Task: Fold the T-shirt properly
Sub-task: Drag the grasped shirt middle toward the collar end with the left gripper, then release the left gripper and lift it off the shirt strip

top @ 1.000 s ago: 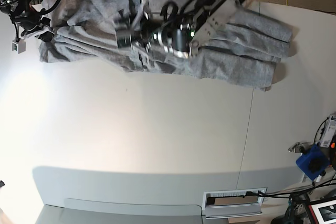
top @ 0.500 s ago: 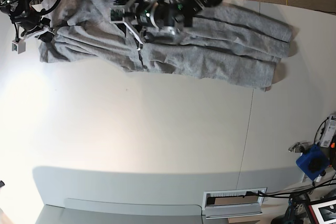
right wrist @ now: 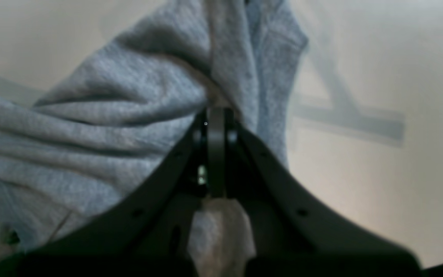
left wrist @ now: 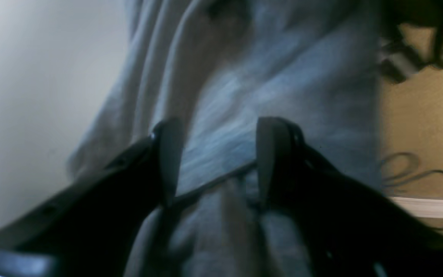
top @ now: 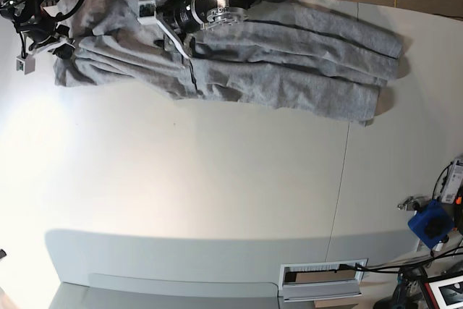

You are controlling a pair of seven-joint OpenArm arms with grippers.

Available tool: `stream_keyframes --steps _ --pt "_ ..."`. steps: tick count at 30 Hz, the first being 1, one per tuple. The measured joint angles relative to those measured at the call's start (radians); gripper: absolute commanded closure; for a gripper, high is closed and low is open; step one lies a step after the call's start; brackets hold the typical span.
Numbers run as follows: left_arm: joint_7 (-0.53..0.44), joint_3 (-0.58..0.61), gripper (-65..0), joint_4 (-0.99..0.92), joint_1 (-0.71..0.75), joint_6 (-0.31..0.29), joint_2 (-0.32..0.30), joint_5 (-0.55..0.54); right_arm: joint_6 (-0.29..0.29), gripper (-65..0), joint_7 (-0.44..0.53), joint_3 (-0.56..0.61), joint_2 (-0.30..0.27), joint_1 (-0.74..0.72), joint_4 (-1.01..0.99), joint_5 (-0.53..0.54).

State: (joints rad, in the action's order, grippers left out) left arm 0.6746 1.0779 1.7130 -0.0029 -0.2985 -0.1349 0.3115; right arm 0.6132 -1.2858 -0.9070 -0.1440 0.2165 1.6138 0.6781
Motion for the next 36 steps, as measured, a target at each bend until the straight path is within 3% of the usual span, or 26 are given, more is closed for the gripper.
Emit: stream_keyframes --steps 5,8,10,15,19,28,36 --pt "0.018 0.001 -29.4 -0.013 0.002 0.002 0.0 -0.074 -0.002 0.0 0.0 0.0 0.0 0.0 0.0 0.0" --pt "0.03 0.003 -29.4 -0.014 0.006 -0.101 0.0 -0.183 -0.002 0.0 0.0 0.0 0.0 0.0 0.0 0.0" --pt "0.031 0.006 -29.4 -0.014 0.006 -0.117 -0.001 -0.204 -0.002 0.0 0.0 0.0 0.0 0.0 0.0 0.0" --pt "0.027 0.006 -29.3 -0.013 0.007 -0.118 -0.001 -0.183 -0.002 0.0 0.0 0.0 0.0 0.0 0.0 0.0" --pt "0.027 0.005 -29.3 -0.011 0.005 -0.069 -0.004 -0.146 -0.002 0.0 0.0 0.0 0.0 0.0 0.0 0.0" --pt "-0.021 0.006 -29.3 -0.064 0.002 -0.064 0.003 -0.125 -0.002 0.0 0.0 0.0 0.0 0.0 0.0 0.0" --pt "-0.026 0.013 -19.9 -0.089 -0.01 -0.048 0.004 -0.117 -0.002 0.0 0.0 0.0 0.0 0.0 0.0 0.0"
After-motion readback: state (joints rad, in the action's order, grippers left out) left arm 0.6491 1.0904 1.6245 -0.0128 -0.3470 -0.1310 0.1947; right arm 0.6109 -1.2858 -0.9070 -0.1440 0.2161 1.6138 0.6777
